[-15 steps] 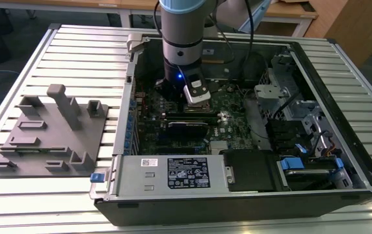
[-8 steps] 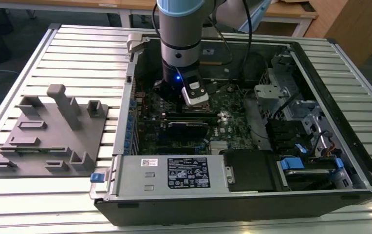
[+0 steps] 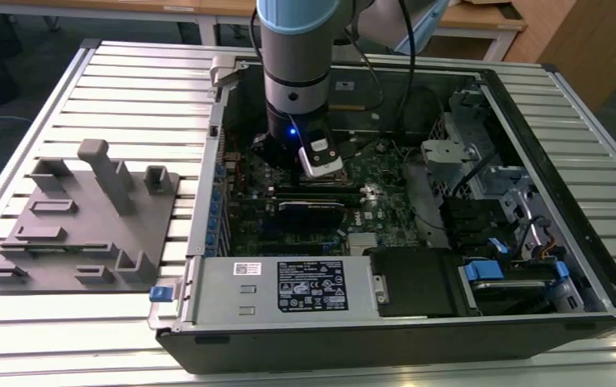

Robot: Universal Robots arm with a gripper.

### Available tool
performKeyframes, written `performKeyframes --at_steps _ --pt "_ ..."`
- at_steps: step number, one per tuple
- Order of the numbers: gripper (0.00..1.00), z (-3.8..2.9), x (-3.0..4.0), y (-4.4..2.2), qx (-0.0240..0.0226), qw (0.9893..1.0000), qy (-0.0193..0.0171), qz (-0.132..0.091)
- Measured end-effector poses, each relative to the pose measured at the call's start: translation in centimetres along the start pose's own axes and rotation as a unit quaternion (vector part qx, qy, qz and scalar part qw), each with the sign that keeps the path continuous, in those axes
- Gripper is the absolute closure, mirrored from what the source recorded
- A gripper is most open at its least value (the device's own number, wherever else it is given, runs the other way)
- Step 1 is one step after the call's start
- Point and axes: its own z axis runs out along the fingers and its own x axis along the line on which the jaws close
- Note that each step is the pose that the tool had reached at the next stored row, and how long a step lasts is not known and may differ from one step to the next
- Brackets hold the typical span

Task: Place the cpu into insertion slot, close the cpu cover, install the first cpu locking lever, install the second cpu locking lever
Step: 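Install the second cpu locking lever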

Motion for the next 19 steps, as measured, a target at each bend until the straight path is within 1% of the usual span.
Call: performKeyframes --at_steps 3,5,8,10,12,19 --pt "0.90 0.05 0.00 -0.04 -0.0091 1.0000 0.0013 0.000" --pt "0.90 0.08 0.00 -0.07 -0.0130 0.9999 0.0018 0.001" --pt "0.90 0.06 -0.01 -0.08 -0.0135 0.9999 0.0020 0.001" --pt "0.90 -0.09 -0.01 -0.07 -0.0136 0.9999 0.0021 0.001" --pt "0.90 -0.51 -0.03 -0.04 -0.0136 0.9999 0.0021 0.001" --pt "0.90 -2.83 -0.18 0.16 -0.0136 0.9999 0.0020 0.001"
